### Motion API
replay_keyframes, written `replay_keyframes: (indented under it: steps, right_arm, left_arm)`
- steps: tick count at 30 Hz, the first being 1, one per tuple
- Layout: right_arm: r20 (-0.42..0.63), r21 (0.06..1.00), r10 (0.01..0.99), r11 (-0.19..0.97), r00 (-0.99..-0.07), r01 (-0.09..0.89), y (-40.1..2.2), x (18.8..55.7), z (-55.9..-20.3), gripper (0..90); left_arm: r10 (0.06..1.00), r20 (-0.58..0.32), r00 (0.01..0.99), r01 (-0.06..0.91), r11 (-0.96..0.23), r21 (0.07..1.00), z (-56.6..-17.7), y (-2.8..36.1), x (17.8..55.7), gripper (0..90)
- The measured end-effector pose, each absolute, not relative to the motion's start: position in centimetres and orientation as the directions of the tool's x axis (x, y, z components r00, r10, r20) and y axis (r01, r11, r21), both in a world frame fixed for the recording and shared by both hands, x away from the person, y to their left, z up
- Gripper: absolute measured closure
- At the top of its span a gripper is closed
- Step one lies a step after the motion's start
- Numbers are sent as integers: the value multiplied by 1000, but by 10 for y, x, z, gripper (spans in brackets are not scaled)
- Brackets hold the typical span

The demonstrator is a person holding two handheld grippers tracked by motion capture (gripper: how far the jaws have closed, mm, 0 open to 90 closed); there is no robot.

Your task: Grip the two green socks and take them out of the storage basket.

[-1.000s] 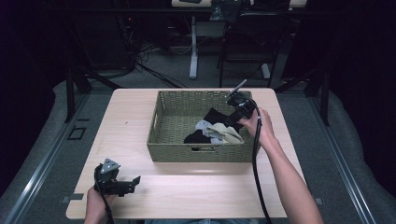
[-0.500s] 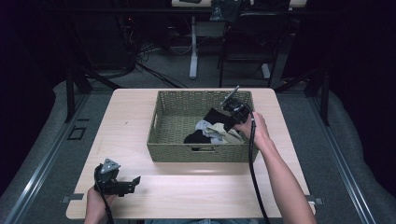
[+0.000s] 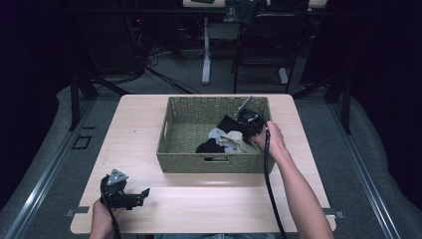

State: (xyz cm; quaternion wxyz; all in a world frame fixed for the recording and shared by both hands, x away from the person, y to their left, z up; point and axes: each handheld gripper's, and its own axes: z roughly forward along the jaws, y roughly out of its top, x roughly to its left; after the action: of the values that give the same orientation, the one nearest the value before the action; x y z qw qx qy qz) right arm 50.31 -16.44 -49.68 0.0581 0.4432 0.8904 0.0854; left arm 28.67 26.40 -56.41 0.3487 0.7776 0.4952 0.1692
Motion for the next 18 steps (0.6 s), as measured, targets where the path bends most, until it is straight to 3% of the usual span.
replay_keyframes:
  steps: [3,18]
  right_arm:
    - [-39,220,801,590,-597,777,-166,502,-493,868]
    - [-62,319,804,577,-591,752,-170,488,-445,873]
  left_arm:
    - [888,-82,452,653,-267,709,-564,264,287,1]
    - [888,-82,452,652,-267,710,-564,264,286,1]
